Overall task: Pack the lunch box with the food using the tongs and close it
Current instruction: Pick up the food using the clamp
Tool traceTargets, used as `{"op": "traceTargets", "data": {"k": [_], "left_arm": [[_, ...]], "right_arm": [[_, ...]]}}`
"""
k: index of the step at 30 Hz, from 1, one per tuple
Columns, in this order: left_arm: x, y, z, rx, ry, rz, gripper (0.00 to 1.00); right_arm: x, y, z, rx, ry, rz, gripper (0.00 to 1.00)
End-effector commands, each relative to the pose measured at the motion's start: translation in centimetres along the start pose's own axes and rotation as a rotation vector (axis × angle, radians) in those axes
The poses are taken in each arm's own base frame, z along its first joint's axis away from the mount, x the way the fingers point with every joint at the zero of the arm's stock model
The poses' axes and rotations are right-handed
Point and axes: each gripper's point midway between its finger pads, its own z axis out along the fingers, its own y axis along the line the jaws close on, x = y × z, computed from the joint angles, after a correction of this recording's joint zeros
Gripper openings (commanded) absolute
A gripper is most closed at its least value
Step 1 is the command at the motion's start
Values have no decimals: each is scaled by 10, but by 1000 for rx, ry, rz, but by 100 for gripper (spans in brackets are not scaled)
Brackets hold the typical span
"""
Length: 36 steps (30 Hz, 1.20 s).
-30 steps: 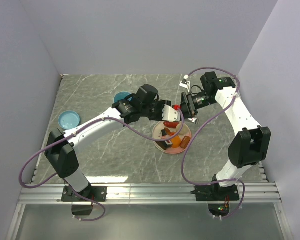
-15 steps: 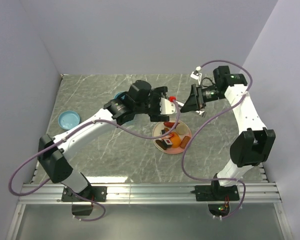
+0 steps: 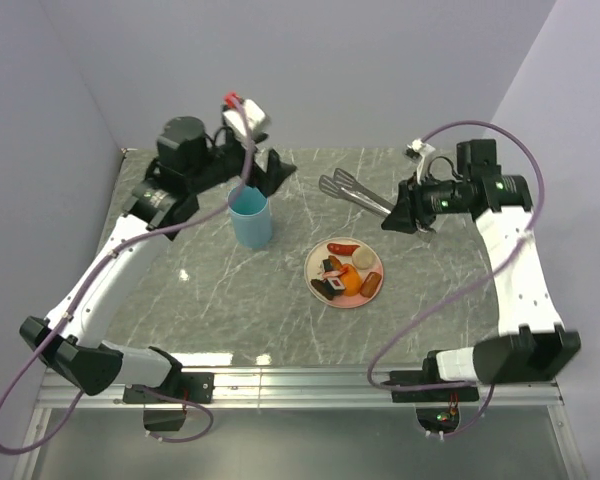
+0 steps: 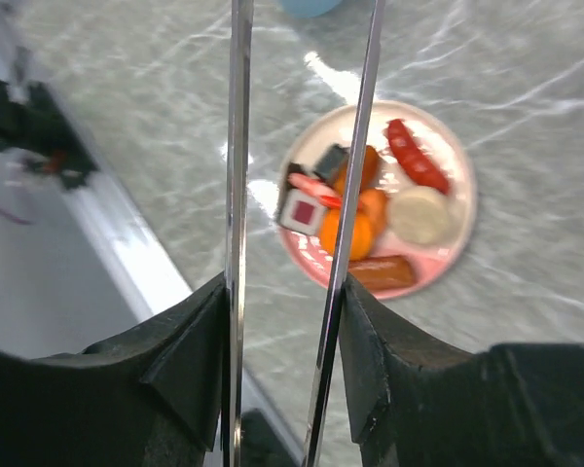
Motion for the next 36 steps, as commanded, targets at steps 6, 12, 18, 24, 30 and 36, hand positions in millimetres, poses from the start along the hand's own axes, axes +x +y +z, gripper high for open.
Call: {"op": "traceTargets", "data": {"k": [6,12,18,24,30,36], "left_arm": [[-10,53,-60,-182,-55,-276,99],[13,73,-92,-283,2,-315,99],[39,88,-119,-374,95,-345,99],[55,93,-133,-396,149,-370,99],[60,94,-134,-404,159,-374,99],[63,96,-133,-401,167,-370,99]], "right_arm": [[30,-4,-38,260,3,-221,52],[73,-6,-44,342,63,-206,53],[112,-21,-37,392,152,-159,54],[135,-40,-29,411,253,-95,57],[147,-57,-22,436,319,-55,61],[148,-65,-14,423,345,-15,64]]}}
